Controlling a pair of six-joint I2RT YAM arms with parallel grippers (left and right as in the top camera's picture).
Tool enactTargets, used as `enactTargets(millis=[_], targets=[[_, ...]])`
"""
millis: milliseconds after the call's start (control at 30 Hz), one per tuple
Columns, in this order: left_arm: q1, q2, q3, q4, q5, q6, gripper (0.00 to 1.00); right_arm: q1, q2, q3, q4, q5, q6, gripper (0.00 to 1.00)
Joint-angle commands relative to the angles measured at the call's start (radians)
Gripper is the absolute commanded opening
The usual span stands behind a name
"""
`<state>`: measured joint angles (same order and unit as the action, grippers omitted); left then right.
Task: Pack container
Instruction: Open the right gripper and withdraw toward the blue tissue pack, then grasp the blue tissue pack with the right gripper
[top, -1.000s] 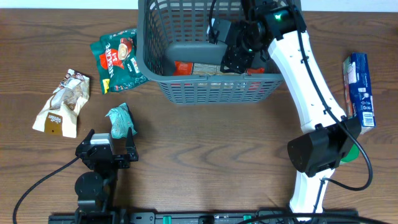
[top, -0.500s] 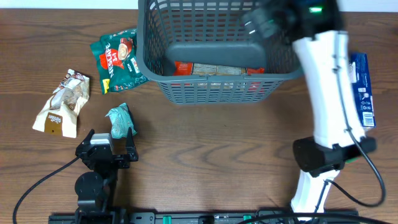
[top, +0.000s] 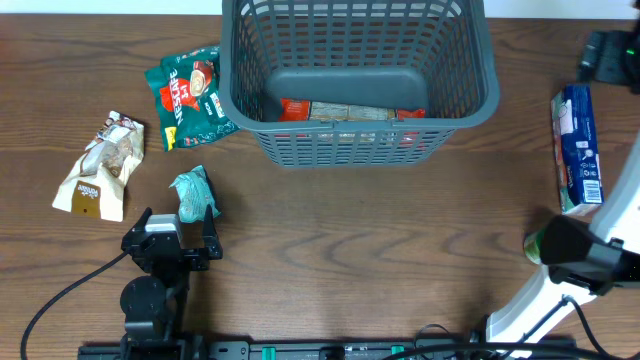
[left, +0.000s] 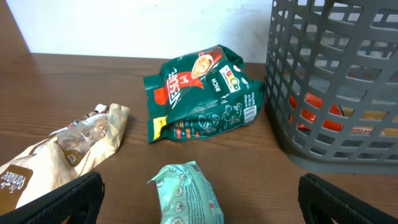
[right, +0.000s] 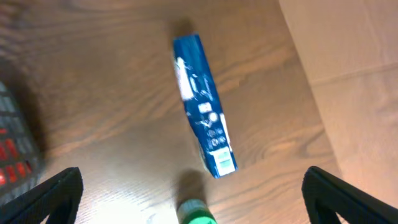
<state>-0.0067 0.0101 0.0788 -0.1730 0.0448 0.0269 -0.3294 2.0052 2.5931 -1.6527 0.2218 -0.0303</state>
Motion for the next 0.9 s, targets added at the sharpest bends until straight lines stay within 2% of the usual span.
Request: enactTargets(millis=[0,333,667,867], targets=[[0.005,-0.006,-0.024,-0.008,-0.005,0.006,0.99,-0.080,0.000,-0.068,0.014,-0.097,-0.027,0.92],[0.005,-0.006,-0.024,-0.008,-0.005,0.006,0.99,-0.161,0.002,-0.466,0.220,-0.106,-0.093,0.90],[0.005,-0.006,-0.024,-0.008,-0.005,0.006,0.99,-0.198,0.002,-0.885,0.552,-0.107,-0.182,0.91],[0.005,-0.006,-0.024,-0.008,-0.005,0.006,0.99,-0.254,0.002,-1.007,0.674,-0.156,-0.188,0.91]])
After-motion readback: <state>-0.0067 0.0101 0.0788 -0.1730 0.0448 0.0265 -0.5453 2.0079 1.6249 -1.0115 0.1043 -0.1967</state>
